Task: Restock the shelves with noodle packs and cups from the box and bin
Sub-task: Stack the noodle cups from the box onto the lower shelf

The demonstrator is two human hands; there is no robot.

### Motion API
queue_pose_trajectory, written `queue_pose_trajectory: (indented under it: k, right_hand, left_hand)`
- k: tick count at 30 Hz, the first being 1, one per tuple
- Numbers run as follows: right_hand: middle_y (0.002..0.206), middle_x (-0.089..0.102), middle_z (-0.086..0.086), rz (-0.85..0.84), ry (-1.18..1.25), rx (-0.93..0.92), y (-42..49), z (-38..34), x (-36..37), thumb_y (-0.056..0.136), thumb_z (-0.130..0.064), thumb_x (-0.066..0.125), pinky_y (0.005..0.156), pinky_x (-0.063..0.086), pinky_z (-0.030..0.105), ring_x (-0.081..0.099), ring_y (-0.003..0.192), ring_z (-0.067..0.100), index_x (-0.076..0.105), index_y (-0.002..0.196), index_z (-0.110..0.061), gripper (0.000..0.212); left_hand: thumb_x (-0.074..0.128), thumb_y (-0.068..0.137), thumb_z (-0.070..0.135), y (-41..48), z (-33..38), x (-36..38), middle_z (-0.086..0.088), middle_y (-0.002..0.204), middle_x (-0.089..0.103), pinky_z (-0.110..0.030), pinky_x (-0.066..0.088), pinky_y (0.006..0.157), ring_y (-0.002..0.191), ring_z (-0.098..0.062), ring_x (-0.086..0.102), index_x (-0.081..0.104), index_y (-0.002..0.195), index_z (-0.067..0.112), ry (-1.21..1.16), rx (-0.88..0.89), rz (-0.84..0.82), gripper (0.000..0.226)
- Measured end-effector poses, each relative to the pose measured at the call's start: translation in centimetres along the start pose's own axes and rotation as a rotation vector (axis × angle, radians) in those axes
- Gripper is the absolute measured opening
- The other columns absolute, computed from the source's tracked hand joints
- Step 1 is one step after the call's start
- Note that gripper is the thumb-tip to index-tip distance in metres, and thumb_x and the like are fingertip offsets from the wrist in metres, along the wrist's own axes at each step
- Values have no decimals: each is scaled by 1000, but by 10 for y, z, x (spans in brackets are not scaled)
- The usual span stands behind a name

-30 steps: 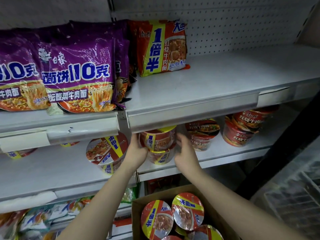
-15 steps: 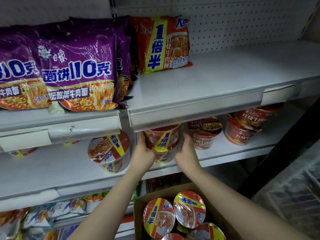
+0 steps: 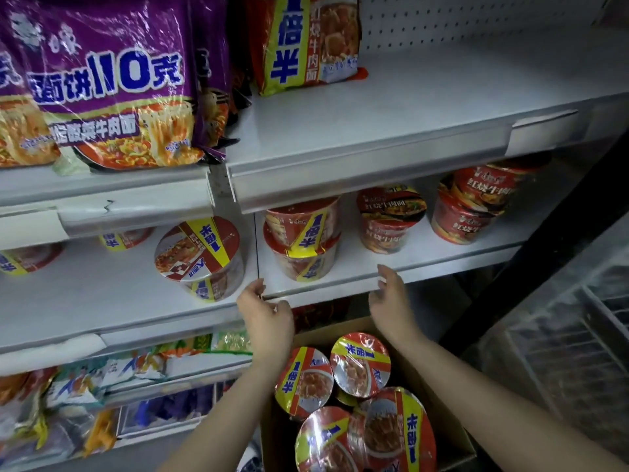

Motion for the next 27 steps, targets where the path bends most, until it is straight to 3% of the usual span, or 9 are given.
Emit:
queue_pose_trajectory:
  k: [3, 6, 9, 11, 13, 16, 18, 22, 27]
  right_hand:
    - [126, 56, -10, -120, -202, 70, -20, 81, -1, 91, -40, 55, 96, 52, 38, 59, 112, 9, 51, 131, -34, 41]
    - [104, 67, -13, -278, -229, 268, -47, 162, 4, 78, -69, 56, 89, 54, 33, 64, 96, 3, 60, 109, -40, 42]
    - [99, 71, -9, -303, -168, 354, -85, 174, 0, 88, -49, 64, 79, 52, 22, 66, 91, 5, 66, 101, -36, 18]
    - [103, 72, -1, -362, -116, 453, -98, 188, 2, 94, -39, 61, 71, 48, 18, 65, 87, 8, 69, 106, -26, 20]
    - [107, 72, 4, -363, -36, 577, -105, 203, 2, 95, -38, 60, 78, 52, 25, 66, 90, 15, 69, 113, -18, 28]
    - [97, 71, 0, -380, 100, 722, -116, 214, 4, 97, -37, 57, 79, 54, 34, 66, 89, 18, 64, 114, -18, 26]
    - [90, 67, -5, -400, 98, 726, -117, 212, 2, 98, -37, 55, 73, 52, 33, 63, 83, 14, 61, 102, -25, 14]
    - [105, 70, 1, -387, 6, 642, -102, 204, -13, 95, -40, 58, 86, 56, 38, 67, 94, 18, 61, 110, -21, 24]
    - [107, 70, 4, -393, 12, 585, -84, 179, -26, 91, -55, 57, 71, 61, 39, 71, 87, 25, 61, 111, -26, 35]
  left_hand:
    - [55, 95, 8, -19, -35, 15, -1, 106, 59, -26, 46, 71, 91, -16, 60, 50, 120, 16, 35, -106, -78, 27]
    - [54, 99, 20, -54, -79, 47, -3, 97, 65, -32, 48, 78, 87, -20, 63, 53, 111, 17, 282, -200, -413, 13]
    - [53, 100, 37, -111, -123, 74, -4, 121, 64, -37, 53, 85, 102, -24, 64, 52, 117, 21, 414, -384, -859, 23]
    - [52, 96, 54, -145, -141, 79, -5, 137, 57, -40, 56, 86, 119, -31, 60, 44, 137, 23, 444, -520, -1036, 52]
    - [53, 91, 62, -166, -147, 85, -4, 143, 53, -41, 49, 97, 128, -32, 53, 34, 143, 29, 434, -529, -1135, 65]
    - [55, 69, 77, -180, -148, 86, 4, 145, 49, -29, 47, 99, 124, -19, 55, 6, 155, 34, 390, -569, -1188, 108]
    - [61, 72, 71, -180, -144, 85, 9, 134, 54, -15, 46, 85, 108, -5, 56, 9, 150, 38, 297, -572, -1162, 100]
    - [55, 94, 55, -169, -134, 83, 5, 148, 46, -14, 41, 86, 125, -14, 50, 11, 156, 36, 290, -476, -1090, 79]
    - [60, 93, 44, -151, -101, 75, 13, 137, 54, -13, 51, 78, 117, -6, 60, 15, 146, 52, 21, -395, -977, 70]
Point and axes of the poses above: each hand's wrist, its own y-axis towards the middle knuckle, its own x-axis out of the palm, z = x × y, the point moved 5 cm from there along y, towards the middle knuckle
